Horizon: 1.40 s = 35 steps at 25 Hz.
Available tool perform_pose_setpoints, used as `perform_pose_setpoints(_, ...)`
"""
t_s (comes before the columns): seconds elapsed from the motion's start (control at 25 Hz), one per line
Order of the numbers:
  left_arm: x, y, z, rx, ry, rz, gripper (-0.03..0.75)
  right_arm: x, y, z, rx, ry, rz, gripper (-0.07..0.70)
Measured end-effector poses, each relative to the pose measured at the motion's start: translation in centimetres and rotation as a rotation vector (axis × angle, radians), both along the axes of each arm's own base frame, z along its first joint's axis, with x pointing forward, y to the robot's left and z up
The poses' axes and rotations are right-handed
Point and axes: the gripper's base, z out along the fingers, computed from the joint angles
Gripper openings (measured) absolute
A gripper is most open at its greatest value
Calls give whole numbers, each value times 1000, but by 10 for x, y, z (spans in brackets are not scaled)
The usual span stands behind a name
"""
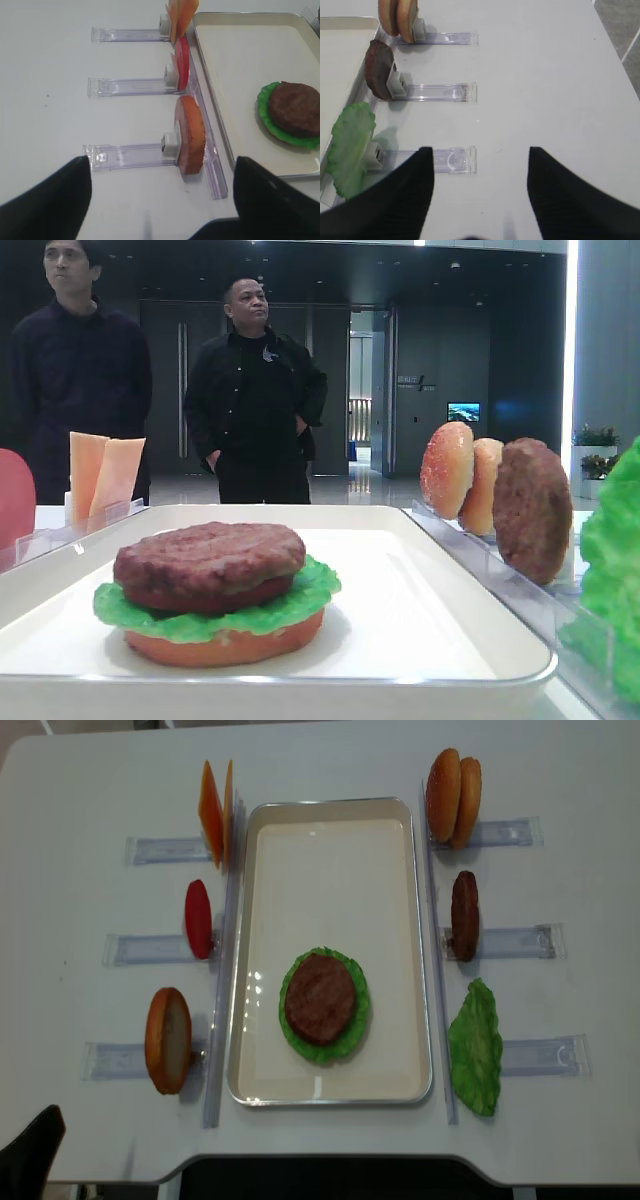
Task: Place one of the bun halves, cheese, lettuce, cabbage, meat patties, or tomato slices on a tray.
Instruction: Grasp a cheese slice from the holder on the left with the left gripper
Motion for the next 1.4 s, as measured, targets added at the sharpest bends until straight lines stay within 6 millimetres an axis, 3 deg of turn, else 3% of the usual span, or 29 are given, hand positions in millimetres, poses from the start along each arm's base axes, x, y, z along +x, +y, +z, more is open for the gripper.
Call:
perform_pose_setpoints(0.64,10,0,0,-5,70,2,692,0,0,0,0,0,0,398)
perform_pose_setpoints(0.84,20,0,14,-7,135,1,692,0,0,0,0,0,0,398)
perform_pose_setpoints(1.08,40,1,39,-22,246,8,692,0,0,0,0,0,0,398)
perform_pose_setpoints(1.4,87,2,65,-27,447,8,692,0,0,0,0,0,0,398)
